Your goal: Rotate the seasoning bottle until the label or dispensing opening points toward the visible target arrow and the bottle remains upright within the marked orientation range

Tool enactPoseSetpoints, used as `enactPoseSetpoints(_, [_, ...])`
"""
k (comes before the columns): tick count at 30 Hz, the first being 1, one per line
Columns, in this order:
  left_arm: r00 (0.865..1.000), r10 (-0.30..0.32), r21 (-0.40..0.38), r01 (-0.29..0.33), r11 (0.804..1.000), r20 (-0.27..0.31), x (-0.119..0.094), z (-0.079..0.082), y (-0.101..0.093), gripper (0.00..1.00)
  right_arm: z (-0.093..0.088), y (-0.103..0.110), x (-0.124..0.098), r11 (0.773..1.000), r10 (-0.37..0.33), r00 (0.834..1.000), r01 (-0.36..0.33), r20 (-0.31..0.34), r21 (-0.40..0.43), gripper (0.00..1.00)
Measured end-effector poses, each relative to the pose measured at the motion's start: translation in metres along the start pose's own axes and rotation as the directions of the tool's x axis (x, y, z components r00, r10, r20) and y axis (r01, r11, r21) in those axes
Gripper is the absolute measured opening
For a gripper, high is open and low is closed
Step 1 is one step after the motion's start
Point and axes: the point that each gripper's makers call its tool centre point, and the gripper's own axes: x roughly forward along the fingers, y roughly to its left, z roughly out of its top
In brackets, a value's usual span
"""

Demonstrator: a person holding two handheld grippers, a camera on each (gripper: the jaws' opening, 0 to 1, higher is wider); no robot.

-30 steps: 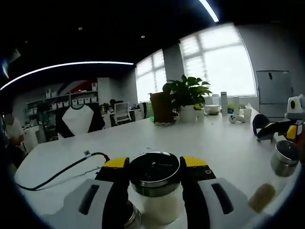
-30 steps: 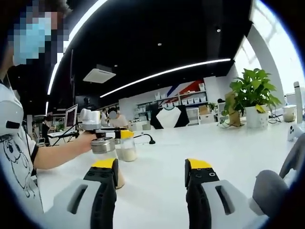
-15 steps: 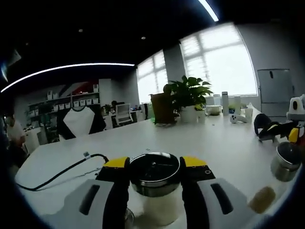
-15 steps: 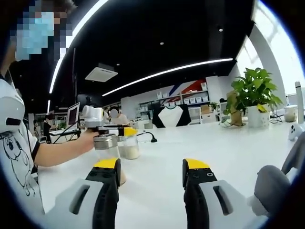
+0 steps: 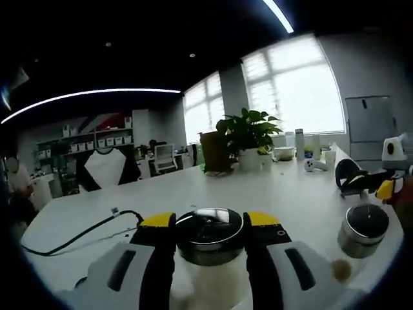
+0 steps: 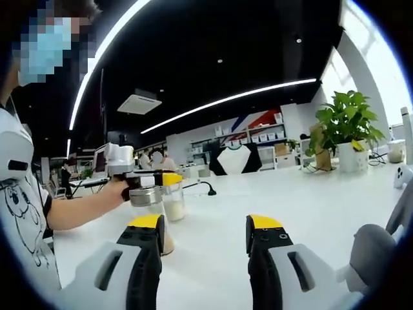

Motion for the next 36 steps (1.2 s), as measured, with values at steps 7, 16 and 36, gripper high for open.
enactPoseSetpoints(7, [1.000, -0.002, -0.017, 0.001, 1.000, -0.025, -0.013, -0.007, 0.004, 0.43, 0.000, 0.010, 0.006, 1.000, 0.016, 1.000, -0.016, -0.014, -0.016, 0.50])
enactPoseSetpoints(16, [1.000, 0.009, 0.005, -0.009, 1.000, -0.009, -0.040, -0.003, 0.001, 0.43, -0.004, 0.018, 0.011, 0.999, 0.037, 0.999, -0.038, -0.037, -0.035, 0.51])
enactPoseSetpoints(36, [1.000, -0.011, -0.037, 0.012, 0.999, 0.025, -0.094, -0.003, -0.020, 0.42, -0.009, 0.038, 0.017, 0.993, 0.071, 0.995, -0.078, -0.074, -0.086, 0.51])
